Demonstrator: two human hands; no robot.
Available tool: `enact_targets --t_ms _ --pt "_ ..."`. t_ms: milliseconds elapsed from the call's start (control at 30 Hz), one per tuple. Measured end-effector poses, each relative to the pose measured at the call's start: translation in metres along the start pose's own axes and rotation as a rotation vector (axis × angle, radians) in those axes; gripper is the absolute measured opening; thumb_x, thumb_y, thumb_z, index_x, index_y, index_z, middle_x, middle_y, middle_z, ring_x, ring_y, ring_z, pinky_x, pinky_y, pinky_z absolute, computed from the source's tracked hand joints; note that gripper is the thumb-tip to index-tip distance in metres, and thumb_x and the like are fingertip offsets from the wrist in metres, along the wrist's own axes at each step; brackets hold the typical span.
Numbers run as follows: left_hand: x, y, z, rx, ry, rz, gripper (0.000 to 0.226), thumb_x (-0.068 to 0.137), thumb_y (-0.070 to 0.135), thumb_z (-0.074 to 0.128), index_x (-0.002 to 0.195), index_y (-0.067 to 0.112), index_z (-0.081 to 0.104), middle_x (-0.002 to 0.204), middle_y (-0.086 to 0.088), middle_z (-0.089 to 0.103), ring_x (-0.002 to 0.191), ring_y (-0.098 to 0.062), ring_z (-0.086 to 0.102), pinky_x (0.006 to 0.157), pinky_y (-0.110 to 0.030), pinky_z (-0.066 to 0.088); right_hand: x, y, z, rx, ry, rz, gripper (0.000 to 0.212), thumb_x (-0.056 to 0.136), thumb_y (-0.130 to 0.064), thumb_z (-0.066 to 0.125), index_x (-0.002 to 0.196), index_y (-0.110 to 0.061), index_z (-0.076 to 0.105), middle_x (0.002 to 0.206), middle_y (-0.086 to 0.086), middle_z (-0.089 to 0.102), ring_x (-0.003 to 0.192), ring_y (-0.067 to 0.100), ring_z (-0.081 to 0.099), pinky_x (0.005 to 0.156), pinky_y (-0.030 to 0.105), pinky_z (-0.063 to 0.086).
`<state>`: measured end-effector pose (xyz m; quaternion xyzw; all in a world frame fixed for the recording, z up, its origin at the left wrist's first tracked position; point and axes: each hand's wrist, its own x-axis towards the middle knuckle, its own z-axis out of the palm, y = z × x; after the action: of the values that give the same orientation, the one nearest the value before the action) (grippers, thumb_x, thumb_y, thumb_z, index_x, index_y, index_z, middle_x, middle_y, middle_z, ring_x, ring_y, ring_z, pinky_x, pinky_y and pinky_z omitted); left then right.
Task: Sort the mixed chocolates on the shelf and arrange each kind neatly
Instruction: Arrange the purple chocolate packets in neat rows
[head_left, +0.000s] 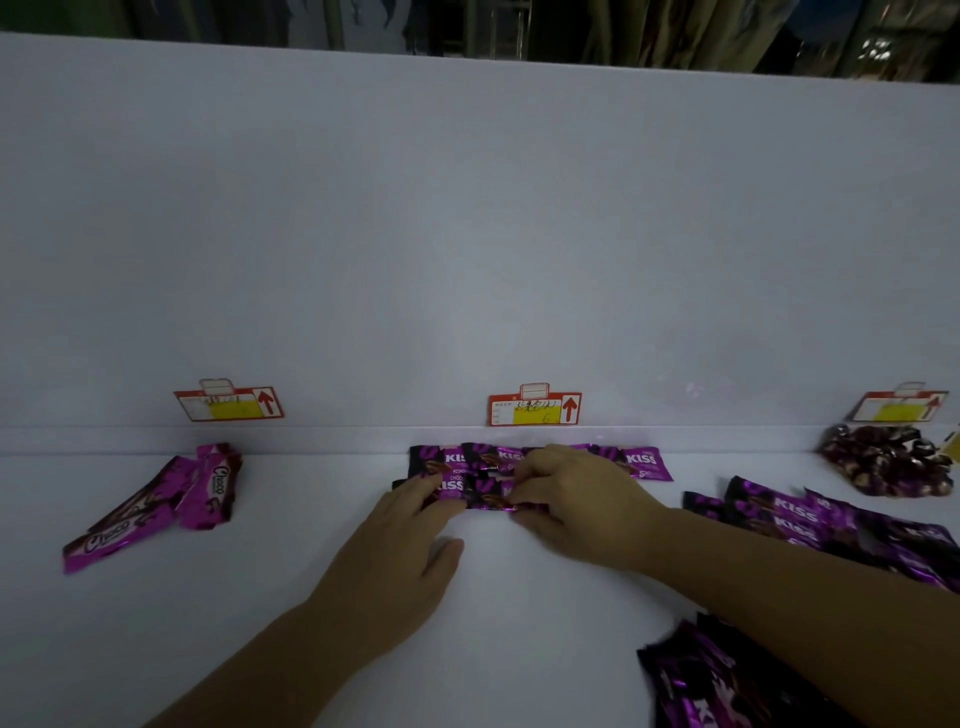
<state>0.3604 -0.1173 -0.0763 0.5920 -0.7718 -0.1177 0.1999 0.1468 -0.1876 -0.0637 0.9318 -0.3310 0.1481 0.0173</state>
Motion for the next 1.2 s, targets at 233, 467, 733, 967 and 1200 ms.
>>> enact_targets --t_ms 233,467,733,967,1200 --pt "0.001 -0.002 0.001 -0.021 0.017 0.027 0.048 0.093 0.043 0.037 0.139 0.030 0.037 0.151 0.009 0.023 0.139 -0.009 0.018 0.111 -0.021 0.012 -0.008 0.006 -0.020 0.083 0.044 0.050 0.020 0.082 -0.022 0.058 0.094 -0.016 0.073 0.098 0.000 0.069 0.090 0.016 0.063 0.077 0.024 0.049" --pt "0.000 0.003 0.002 -0.048 0.117 0.065 0.053 0.082 0.044 0.039 0.128 0.021 0.054 0.140 0.002 0.044 0.131 -0.018 0.038 0.111 -0.042 0.030 -0.052 0.031 -0.056 0.093 -0.088 0.263 0.016 0.087 -0.024 0.059 0.092 -0.020 0.073 0.093 -0.008 0.070 0.079 0.004 0.060 0.073 0.018 0.042" --pt "-0.006 0.042 0.000 -0.202 -0.082 0.260 0.033 0.072 0.061 0.041 0.101 0.049 0.051 0.117 0.036 0.040 0.111 0.023 0.035 0.090 -0.001 0.023 -0.120 0.026 -0.103 0.066 -0.127 0.469 0.015 0.088 -0.024 0.060 0.096 -0.021 0.073 0.094 -0.009 0.071 0.075 0.003 0.059 0.069 0.012 0.042" --pt "-0.023 0.113 0.016 -0.083 -0.520 0.499 0.078 0.061 0.079 0.039 0.133 0.059 0.017 0.127 0.048 -0.001 0.118 0.028 0.002 0.101 -0.006 0.009 -0.162 -0.033 -0.110 0.034 -0.247 0.454 0.045 0.087 -0.050 0.056 0.124 -0.025 0.058 0.132 -0.001 0.054 0.117 0.011 0.050 0.104 0.027 0.038" --pt "-0.019 0.134 0.047 0.123 -0.502 0.621 0.086 0.068 0.076 0.007 0.143 0.037 -0.014 0.146 0.020 -0.023 0.136 0.000 -0.021 0.109 -0.021 -0.014 -0.209 -0.064 -0.070 -0.204 -0.420 0.547 0.085 0.083 -0.078 0.024 0.150 -0.030 0.003 0.156 0.002 -0.013 0.143 0.022 -0.017 0.112 0.060 -0.007"
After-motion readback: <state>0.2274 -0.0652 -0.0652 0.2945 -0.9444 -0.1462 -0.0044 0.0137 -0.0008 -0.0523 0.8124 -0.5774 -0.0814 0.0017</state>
